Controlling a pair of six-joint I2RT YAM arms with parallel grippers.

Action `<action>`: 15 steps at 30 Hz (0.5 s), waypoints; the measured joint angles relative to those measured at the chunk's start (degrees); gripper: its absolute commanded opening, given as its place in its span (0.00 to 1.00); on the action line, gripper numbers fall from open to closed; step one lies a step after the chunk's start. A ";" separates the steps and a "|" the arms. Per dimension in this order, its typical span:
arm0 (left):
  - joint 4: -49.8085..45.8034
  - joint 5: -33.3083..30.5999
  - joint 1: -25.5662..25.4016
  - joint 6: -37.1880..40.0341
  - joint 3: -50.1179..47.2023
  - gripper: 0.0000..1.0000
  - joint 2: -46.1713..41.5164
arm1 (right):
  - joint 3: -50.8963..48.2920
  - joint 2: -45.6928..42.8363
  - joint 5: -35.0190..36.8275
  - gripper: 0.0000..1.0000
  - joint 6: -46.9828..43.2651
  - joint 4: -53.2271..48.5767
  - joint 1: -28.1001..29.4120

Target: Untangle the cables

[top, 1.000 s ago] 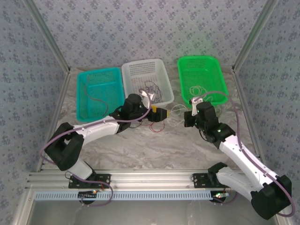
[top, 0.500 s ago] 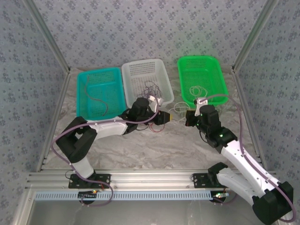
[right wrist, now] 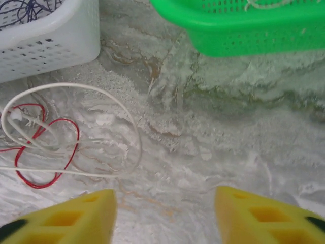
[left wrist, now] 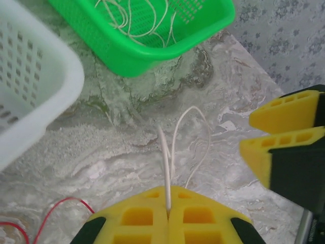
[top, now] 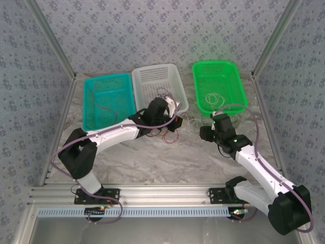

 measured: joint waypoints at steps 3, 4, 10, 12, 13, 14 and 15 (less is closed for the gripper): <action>-3.50 -1.01 -1.11 3.15 3.19 0.00 -0.02 | 0.79 -1.16 -0.76 0.81 -0.79 -0.24 0.22; -4.26 -1.16 -1.42 3.74 3.74 0.00 -0.02 | 0.96 -1.90 -1.11 0.83 -1.07 0.00 0.39; -6.45 -1.44 -1.77 4.48 4.15 0.00 -0.02 | 2.43 -4.63 -2.32 0.85 -1.77 1.33 1.99; -6.73 -1.66 -1.75 4.46 4.20 0.00 -0.02 | 2.47 -5.07 -2.29 0.86 -1.77 1.68 1.99; -6.93 -1.68 -1.77 4.46 4.20 0.00 -0.02 | 2.47 -5.16 -2.34 0.86 -1.81 1.81 2.01; -6.97 -1.68 -1.77 4.44 4.20 0.00 -0.02 | 2.47 -5.16 -2.51 0.86 -1.97 1.99 1.99; -6.97 -1.68 -1.77 4.42 4.20 0.00 -0.02 | 2.47 -5.07 -2.71 0.87 -2.21 2.16 2.01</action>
